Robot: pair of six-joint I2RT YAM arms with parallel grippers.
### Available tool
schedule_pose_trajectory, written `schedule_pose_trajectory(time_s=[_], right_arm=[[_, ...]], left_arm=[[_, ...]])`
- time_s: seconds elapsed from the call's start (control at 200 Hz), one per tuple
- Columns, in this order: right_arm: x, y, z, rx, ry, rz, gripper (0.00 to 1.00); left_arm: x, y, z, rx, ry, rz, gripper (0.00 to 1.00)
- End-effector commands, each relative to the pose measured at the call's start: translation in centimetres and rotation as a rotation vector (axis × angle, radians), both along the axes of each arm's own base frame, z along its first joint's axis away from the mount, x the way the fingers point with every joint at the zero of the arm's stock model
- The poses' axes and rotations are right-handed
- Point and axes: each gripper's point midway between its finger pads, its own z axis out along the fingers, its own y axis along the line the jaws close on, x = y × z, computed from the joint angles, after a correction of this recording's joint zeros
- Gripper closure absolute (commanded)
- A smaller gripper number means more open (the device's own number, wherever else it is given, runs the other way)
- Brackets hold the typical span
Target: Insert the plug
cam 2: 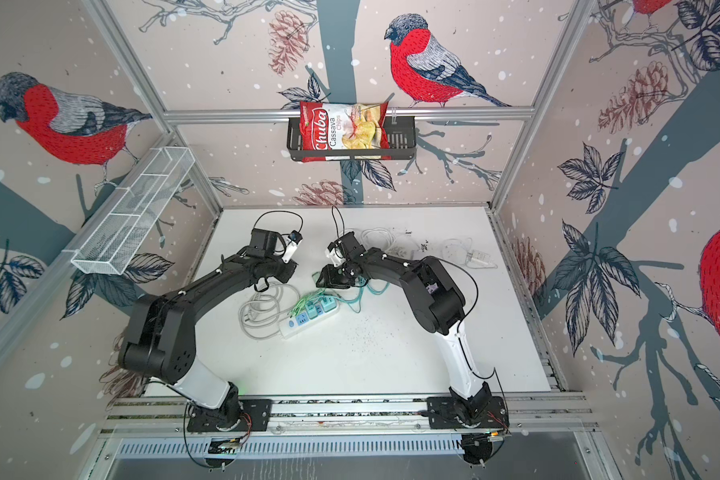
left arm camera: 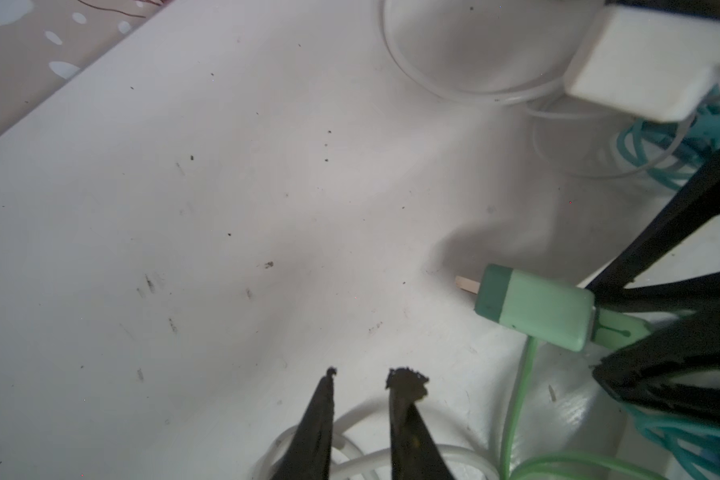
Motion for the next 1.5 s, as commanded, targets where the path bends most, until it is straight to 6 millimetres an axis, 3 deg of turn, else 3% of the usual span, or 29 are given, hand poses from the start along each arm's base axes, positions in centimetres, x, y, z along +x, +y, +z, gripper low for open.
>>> schedule_pose_trajectory(time_s=[0.0, 0.285, 0.56, 0.925, 1.116, 1.496], right_arm=[[-1.1, 1.5, 1.5, 0.104, 0.057, 0.053, 0.50], [-0.7, 2.2, 0.7, 0.095, 0.081, 0.111, 0.47], [0.7, 0.8, -0.8, 0.049, 0.066, 0.174, 0.49], [3.1, -1.0, -2.6, -0.088, 0.014, 0.155, 0.50], [3.6, -1.3, -2.1, -0.097, -0.025, 0.169, 0.50], [4.1, -1.7, -1.6, -0.090, -0.074, 0.221, 0.50]], left_arm=[[-0.5, -0.7, -0.6, 0.019, 0.009, -0.067, 0.76], [0.0, -0.7, -1.5, 0.033, 0.022, -0.067, 0.77], [0.1, -1.3, -2.3, 0.025, 0.055, -0.104, 0.78], [1.2, -3.2, -1.4, -0.033, 0.039, -0.184, 0.78], [2.4, -4.6, -1.3, -0.058, 0.036, -0.219, 0.78], [5.3, -6.3, -2.9, -0.082, 0.092, -0.234, 0.78]])
